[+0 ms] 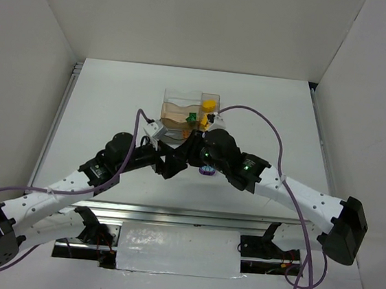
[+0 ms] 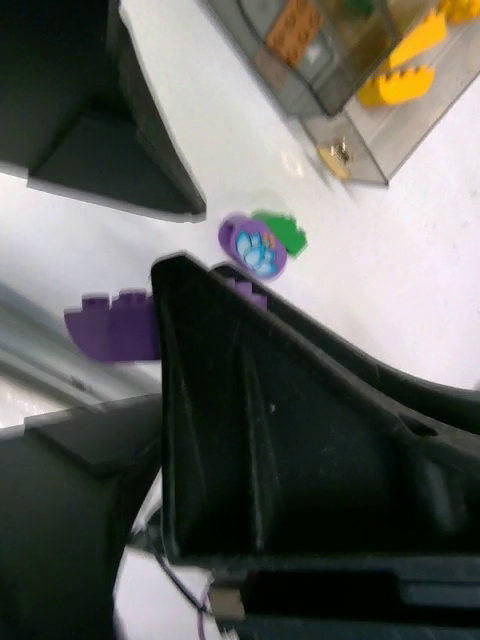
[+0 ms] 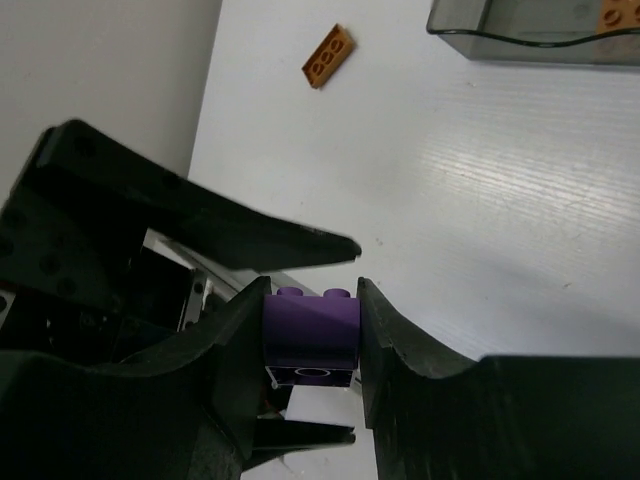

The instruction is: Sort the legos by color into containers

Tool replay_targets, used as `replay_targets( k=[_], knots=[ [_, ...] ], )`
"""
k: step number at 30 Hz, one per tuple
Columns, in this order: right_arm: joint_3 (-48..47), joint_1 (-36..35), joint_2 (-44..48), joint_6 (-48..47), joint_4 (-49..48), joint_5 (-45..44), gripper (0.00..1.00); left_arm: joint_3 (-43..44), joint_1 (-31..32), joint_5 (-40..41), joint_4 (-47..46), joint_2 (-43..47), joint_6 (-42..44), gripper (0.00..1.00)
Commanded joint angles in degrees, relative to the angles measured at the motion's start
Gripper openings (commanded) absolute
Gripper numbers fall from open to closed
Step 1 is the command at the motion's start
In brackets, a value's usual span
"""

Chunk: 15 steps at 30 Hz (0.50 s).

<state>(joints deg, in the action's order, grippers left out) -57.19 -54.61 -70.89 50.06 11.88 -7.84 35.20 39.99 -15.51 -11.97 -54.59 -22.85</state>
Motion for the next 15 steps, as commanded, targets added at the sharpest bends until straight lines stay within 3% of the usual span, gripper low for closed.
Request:
replay_targets(
  k=[1,6,10,13,14,15],
  knots=[
    [1.03,0.03,0.41,-1.8,-5.99,2.92,0.0,1.45,0.09,7.04,-0.78,1.33,-1.05,0.99],
    [0.68,6.86,-1.35,-3.92,-8.71,0.63,0.0,6.62,0.0,19.52,10.71,0.45,-8.67,0.99],
    [-3.09,13.2,-6.69,-7.51,-10.21,-3.49,0.0,11.46,0.0,32.01,31.06,1.59,-17.39,0.99],
    [-10.64,15.75,-15.02,-11.37,-9.16,-7.0,0.0,15.15,0.0,38.87,40.42,3.87,-21.09,1.0],
    [-15.71,16.02,-17.5,-12.7,-8.11,-7.97,0.0,16.38,0.0,39.84,46.01,4.92,-21.7,0.99],
    [-24.55,16.63,-26.05,-16.63,-6.27,-12.34,0.0,19.26,0.0,42.2,52.42,6.67,-21.19,1.0]
  ],
)
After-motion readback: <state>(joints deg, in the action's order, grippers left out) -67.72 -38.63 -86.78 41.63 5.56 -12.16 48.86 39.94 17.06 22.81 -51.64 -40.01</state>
